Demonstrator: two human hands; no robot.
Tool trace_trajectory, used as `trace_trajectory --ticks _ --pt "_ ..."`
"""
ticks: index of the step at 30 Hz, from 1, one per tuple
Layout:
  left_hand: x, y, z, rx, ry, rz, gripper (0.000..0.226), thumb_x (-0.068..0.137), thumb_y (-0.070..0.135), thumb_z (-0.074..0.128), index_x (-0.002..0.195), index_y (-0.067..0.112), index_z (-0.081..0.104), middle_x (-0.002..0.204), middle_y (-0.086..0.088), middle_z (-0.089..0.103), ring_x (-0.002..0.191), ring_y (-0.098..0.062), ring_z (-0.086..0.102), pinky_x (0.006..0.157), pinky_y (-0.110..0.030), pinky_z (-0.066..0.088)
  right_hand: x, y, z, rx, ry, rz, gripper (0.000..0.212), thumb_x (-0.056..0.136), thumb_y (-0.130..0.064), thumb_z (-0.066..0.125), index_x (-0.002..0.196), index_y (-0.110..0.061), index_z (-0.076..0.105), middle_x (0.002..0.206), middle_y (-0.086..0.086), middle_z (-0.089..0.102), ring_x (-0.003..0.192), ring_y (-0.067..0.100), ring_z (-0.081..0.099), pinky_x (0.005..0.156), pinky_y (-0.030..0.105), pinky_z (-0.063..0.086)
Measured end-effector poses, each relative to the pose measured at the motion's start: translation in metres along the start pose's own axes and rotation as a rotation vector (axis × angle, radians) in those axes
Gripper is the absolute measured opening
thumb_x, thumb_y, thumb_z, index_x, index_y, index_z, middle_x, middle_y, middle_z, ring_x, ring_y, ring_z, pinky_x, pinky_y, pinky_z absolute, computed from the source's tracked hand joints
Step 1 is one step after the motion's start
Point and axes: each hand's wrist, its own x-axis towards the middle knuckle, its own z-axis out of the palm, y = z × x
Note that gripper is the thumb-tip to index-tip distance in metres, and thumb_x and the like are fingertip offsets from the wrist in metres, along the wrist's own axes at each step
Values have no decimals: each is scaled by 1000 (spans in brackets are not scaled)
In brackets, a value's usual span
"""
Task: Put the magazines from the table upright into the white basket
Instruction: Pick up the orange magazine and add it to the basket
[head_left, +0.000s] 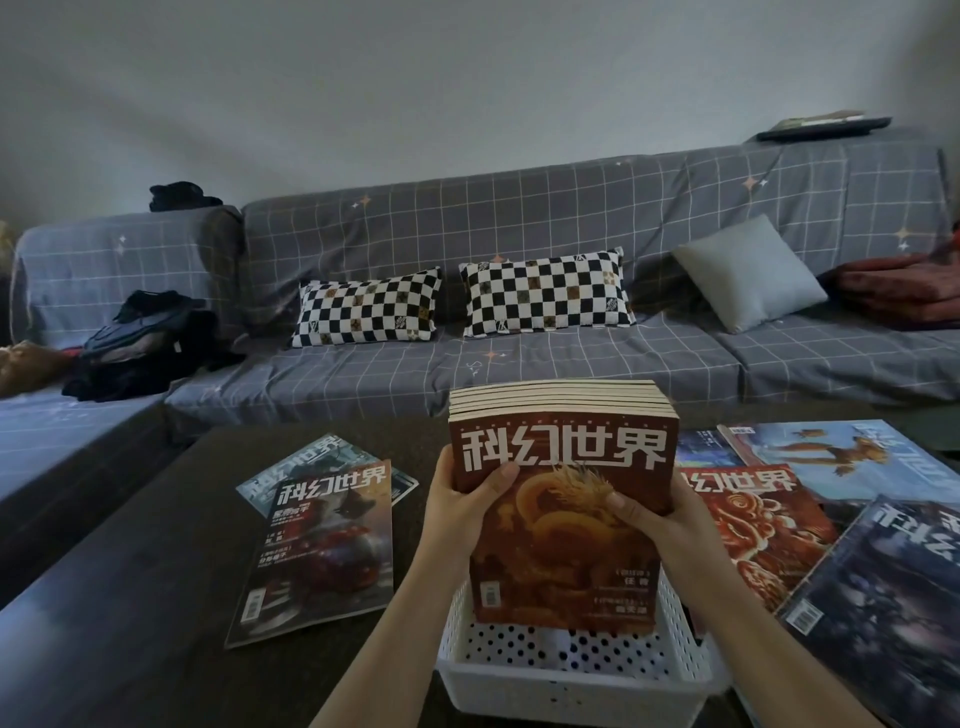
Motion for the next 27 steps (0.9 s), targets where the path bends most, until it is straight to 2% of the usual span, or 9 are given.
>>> trace_trajectory --ticks 3,7,10,12,15,18,22,25,27 --pt "2 0 1 -28 -17 5 72 31 50 93 96 35 65 96 1 76 89 -22 73 65 -31 59 3 0 -2 -11 -2 -13 44 64 -25 76 105 -32 63 99 -8 72 88 9 69 62 18 55" --pt "6 1 3 -14 -22 8 79 30 52 94 100 34 64 97 3 76 89 -20 73 67 -30 58 4 3 -4 -21 7 -25 41 66 -28 75 104 -37 62 99 -13 71 88 5 68 61 15 54" --pt "9 -1 3 11 -27 -1 82 28 56 93 101 36 62 97 6 75 89 -16 73 67 -29 58 3 5 0 -163 25 -24 51 66 -44 72 113 -41 52 99 -17 67 87 1 65 60 13 51" --pt "11 -2 3 37 -20 -10 81 28 59 91 100 39 61 96 8 75 87 -13 73 66 -26 58 3 7 3 -249 40 -14 61 66 -47 71 120 -41 44 103 -22 60 87 -4 59 61 11 46" --pt "10 -7 3 69 14 -14 79 29 61 88 100 39 59 97 8 73 85 -9 72 64 -22 57 3 7 3 -213 15 24 70 62 -48 73 124 -40 41 108 -19 60 92 -2 59 62 12 48" --pt "7 -14 0 102 7 -48 89 25 67 87 104 38 58 99 7 73 86 -9 72 65 -24 57 4 7 3 -205 18 68 79 57 -49 76 126 -36 41 110 -15 61 96 4 59 68 18 48" --pt "4 -16 -1 115 -6 -46 92 30 68 86 111 35 57 106 3 72 92 -13 72 74 -31 58 5 8 2 -156 42 76 74 56 -47 78 122 -33 48 110 -10 64 95 8 64 67 19 52" --pt "0 -11 -2 117 10 -28 98 31 67 86 118 34 54 109 2 71 93 -13 71 75 -31 58 4 5 1 -86 39 60 59 60 -44 77 113 -40 53 107 -9 67 85 2 67 58 14 53" --pt "-3 -10 -5 115 -3 -10 102 36 63 88 125 31 50 112 1 69 95 -13 71 73 -30 58 3 3 0 -74 32 56 58 61 -45 76 114 -41 52 108 -10 66 86 0 67 58 13 52"
